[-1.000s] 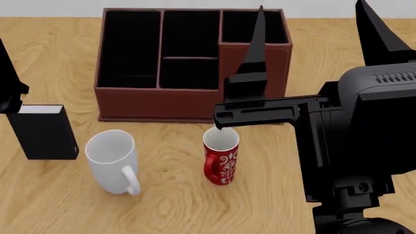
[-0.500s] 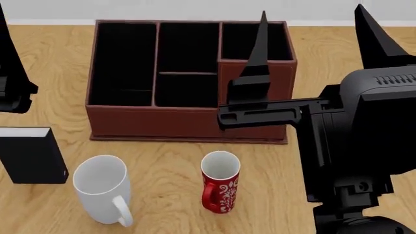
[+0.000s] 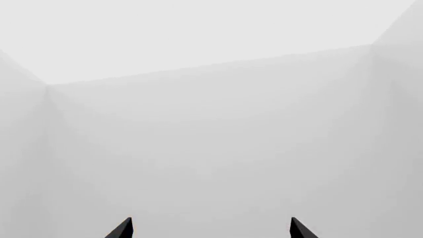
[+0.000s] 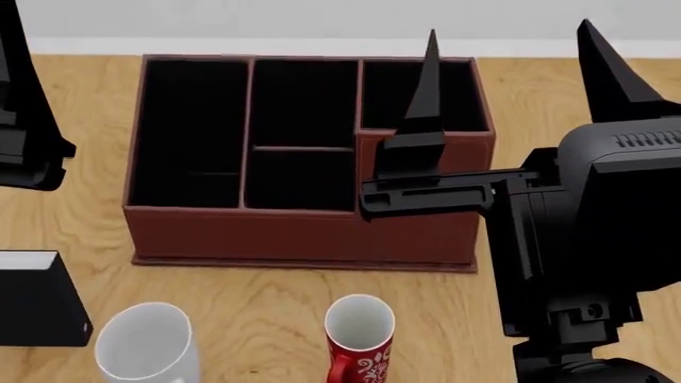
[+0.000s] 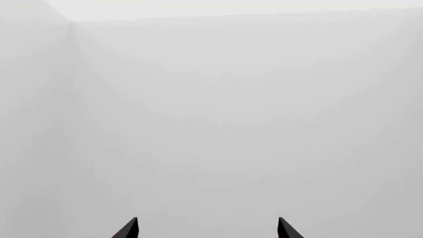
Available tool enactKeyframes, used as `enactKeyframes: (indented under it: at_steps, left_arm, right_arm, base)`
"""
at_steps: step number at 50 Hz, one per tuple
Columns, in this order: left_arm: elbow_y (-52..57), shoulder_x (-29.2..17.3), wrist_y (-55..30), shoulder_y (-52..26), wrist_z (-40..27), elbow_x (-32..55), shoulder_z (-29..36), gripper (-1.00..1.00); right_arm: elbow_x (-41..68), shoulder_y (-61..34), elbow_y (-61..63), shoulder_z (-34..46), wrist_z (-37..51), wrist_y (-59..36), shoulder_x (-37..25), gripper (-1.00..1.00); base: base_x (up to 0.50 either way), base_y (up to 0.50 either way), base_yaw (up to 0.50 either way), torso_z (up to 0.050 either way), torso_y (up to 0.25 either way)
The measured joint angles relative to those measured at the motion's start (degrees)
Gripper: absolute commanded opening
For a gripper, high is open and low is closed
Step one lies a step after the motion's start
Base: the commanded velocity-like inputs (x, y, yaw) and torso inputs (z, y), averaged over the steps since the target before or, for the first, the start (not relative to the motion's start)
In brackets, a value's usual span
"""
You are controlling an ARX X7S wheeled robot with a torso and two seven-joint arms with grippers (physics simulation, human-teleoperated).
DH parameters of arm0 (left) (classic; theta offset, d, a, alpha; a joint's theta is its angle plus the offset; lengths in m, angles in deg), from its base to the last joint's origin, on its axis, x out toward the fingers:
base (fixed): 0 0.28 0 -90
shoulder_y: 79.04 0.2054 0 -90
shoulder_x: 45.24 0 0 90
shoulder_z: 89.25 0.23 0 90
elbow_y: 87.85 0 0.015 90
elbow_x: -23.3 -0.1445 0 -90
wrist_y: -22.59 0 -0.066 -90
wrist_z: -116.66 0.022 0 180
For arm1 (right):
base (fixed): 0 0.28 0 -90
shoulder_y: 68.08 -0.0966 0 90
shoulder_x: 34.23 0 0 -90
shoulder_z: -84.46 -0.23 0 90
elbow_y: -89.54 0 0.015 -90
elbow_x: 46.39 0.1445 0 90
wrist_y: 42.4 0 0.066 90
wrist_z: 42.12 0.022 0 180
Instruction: Pick up the white mug and place it to the right of the caddy.
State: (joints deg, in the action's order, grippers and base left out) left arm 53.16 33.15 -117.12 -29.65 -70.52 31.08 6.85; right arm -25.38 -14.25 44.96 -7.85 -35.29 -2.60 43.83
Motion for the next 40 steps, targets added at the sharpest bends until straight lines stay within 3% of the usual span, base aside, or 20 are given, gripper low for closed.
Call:
enactKeyframes:
  at_steps: [29,40]
  left_arm:
    - [0.3,-0.9,0.1,0.3,-1.0,0.8,0.1,1.00]
    - [0.3,-1.2,0.3,0.6,-1.3,1.1,-0.1,1.00]
  right_arm:
    - [1.0,0.8,0.2,0.4,0.7,0.4,-1.0,1.00]
    - [1.4,0.9,0.5,0.5,1.2,0.2,-1.4,1.00]
  base:
    - [0.22,0.00,0.00,0.000,0.001]
    - [0.00,0.00,0.00,0.000,0.000]
